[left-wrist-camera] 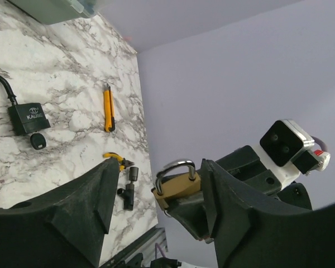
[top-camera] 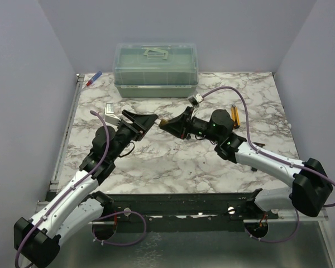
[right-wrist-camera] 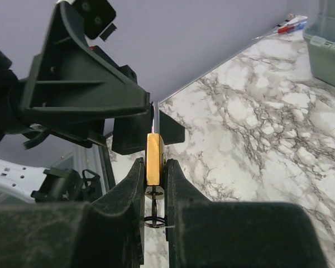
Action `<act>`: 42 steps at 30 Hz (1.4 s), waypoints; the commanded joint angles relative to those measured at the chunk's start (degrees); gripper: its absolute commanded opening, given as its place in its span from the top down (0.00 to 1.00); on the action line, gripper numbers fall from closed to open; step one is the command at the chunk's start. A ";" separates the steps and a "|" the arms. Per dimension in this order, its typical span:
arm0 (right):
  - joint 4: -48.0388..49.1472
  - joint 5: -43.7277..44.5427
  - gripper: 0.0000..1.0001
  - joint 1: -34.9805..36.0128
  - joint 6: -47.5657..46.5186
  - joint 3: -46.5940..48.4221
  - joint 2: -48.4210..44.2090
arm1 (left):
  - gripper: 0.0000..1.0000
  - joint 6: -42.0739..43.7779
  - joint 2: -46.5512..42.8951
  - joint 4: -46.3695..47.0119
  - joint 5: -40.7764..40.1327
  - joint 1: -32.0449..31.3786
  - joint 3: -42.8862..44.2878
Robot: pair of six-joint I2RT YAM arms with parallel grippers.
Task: Unlock with the key
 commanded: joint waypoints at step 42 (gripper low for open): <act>-13.96 -4.18 1.00 0.38 -12.84 5.43 -0.66 | 0.28 7.16 10.94 -13.79 11.57 4.81 5.57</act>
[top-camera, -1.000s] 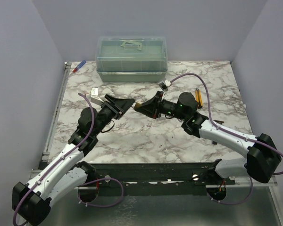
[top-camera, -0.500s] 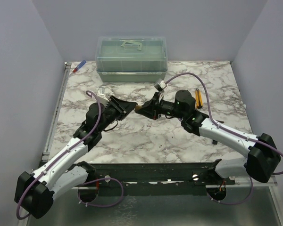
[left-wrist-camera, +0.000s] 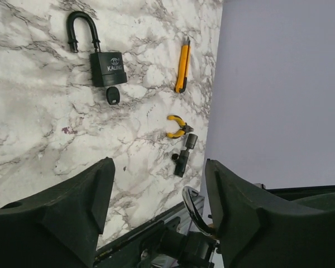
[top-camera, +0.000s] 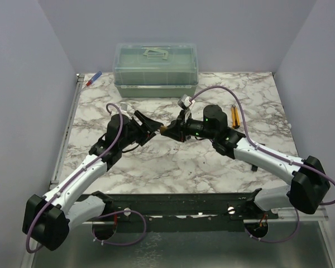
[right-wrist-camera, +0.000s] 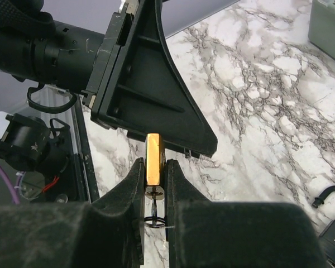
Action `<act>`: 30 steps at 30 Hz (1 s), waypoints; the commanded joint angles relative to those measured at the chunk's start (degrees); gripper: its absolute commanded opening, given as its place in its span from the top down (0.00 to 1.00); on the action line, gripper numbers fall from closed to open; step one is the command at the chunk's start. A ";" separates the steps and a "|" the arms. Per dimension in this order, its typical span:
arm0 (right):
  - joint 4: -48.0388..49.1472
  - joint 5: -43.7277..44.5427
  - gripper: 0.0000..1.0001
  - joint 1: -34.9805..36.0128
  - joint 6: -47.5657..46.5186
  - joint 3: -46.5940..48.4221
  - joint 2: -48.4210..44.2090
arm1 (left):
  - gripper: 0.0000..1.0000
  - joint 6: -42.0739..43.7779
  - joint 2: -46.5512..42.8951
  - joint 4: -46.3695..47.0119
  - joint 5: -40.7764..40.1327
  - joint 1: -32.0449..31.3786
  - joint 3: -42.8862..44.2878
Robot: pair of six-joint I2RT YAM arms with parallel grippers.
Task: Unlock with the key
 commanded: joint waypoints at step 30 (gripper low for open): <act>8.39 -16.99 1.00 -0.15 31.86 2.98 -12.21 | 0.23 29.34 -17.79 20.20 30.63 3.40 4.78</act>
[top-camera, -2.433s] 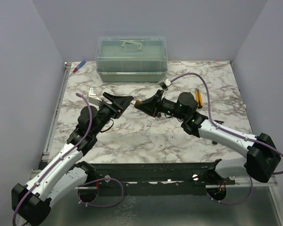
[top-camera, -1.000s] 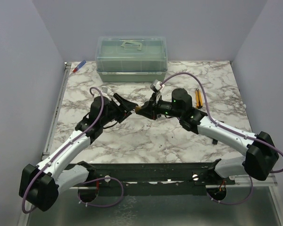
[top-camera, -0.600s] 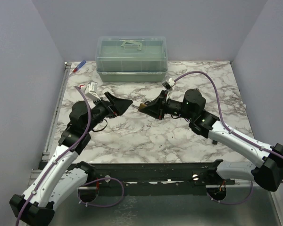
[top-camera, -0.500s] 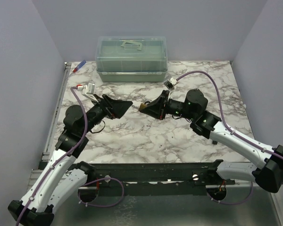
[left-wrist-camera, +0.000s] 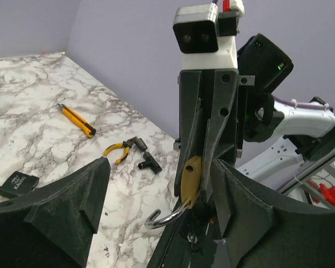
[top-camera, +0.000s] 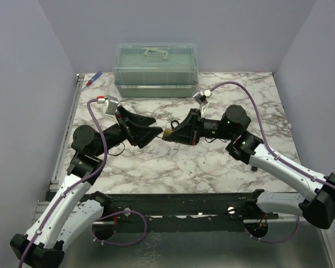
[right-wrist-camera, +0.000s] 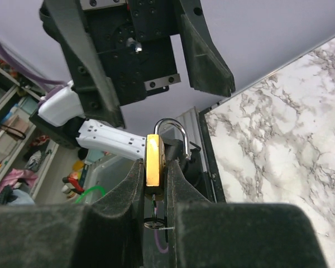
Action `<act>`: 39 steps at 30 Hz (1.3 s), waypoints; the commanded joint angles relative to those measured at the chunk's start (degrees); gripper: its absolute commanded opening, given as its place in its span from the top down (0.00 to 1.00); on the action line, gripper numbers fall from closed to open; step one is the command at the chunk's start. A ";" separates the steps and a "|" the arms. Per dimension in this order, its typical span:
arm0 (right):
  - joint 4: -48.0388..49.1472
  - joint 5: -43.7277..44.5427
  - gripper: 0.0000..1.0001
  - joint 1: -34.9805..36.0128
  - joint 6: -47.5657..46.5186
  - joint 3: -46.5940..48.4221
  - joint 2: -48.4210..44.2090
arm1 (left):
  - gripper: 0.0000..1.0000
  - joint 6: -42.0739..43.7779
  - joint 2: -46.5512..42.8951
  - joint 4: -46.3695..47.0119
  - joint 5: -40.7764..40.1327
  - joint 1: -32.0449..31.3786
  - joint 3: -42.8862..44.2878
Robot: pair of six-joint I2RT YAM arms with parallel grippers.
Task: Unlock with the key
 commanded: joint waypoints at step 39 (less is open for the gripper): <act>-8.82 7.43 1.00 -0.54 -13.63 9.04 2.54 | 0.41 -10.49 6.15 -0.28 4.66 0.14 -0.39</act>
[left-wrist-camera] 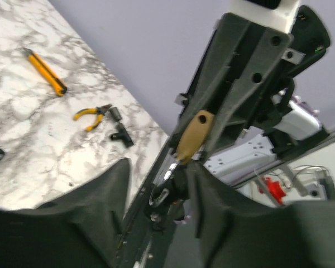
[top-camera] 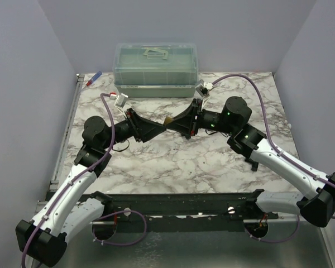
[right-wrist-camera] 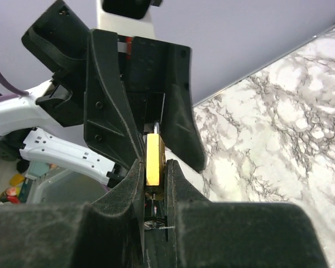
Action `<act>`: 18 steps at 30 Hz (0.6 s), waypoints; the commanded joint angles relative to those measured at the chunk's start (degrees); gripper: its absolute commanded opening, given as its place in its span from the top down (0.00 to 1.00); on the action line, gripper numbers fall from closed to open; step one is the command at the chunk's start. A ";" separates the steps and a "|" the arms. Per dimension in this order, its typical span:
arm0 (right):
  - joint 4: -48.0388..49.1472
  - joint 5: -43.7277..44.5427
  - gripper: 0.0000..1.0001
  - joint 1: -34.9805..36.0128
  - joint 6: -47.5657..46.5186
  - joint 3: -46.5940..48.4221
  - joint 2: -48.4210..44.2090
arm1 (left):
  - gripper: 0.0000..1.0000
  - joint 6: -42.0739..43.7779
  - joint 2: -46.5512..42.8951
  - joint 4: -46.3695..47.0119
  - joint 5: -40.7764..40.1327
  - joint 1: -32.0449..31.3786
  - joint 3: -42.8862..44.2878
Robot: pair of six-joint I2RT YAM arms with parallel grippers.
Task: Unlock with the key
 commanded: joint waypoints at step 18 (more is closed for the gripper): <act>-4.79 26.13 1.00 0.57 4.25 -10.35 -3.58 | 0.01 22.13 -15.29 -21.87 -35.10 -0.25 -0.32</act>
